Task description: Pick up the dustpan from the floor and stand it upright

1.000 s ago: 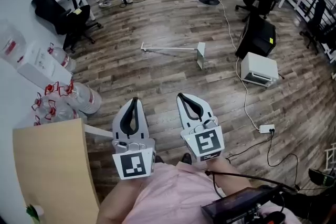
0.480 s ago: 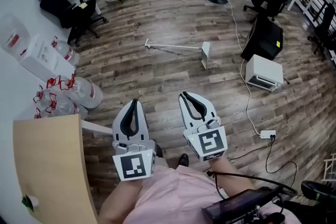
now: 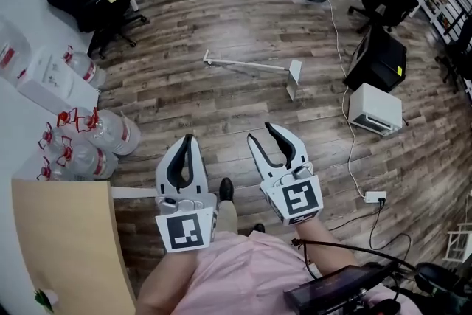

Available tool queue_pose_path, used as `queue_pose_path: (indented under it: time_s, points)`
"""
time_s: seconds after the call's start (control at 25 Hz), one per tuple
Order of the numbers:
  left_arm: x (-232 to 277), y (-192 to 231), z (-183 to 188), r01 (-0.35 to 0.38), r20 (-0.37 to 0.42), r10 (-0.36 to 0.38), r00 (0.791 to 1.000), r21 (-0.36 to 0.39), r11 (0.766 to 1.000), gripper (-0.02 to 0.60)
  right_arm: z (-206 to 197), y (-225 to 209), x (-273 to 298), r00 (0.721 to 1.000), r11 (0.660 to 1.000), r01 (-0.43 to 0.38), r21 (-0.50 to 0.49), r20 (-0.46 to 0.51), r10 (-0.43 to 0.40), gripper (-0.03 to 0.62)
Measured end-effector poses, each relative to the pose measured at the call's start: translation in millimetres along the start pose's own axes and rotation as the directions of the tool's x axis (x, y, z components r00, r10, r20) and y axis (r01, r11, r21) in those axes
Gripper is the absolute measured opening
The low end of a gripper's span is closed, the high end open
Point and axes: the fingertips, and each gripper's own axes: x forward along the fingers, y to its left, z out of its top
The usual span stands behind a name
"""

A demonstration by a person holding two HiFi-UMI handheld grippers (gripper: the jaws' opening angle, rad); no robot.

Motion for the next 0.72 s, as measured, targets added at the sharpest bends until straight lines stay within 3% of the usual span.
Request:
queue_pose_path:
  time_s: [0.44,0.72]
  points:
    - [130,103,-1,0.009,0.034,-0.009,0.999,0.004,1.0,0.009,35,-22,159,0.999,1.0,0.018,-0.017,0.027,-0.017,0.158]
    - [172,133,-6,0.028,0.045,-0.028,0.999,0.001,1.0,0.009,48,-34,209,0.998,0.999,0.043,-0.033,0.038,-0.041,0.158]
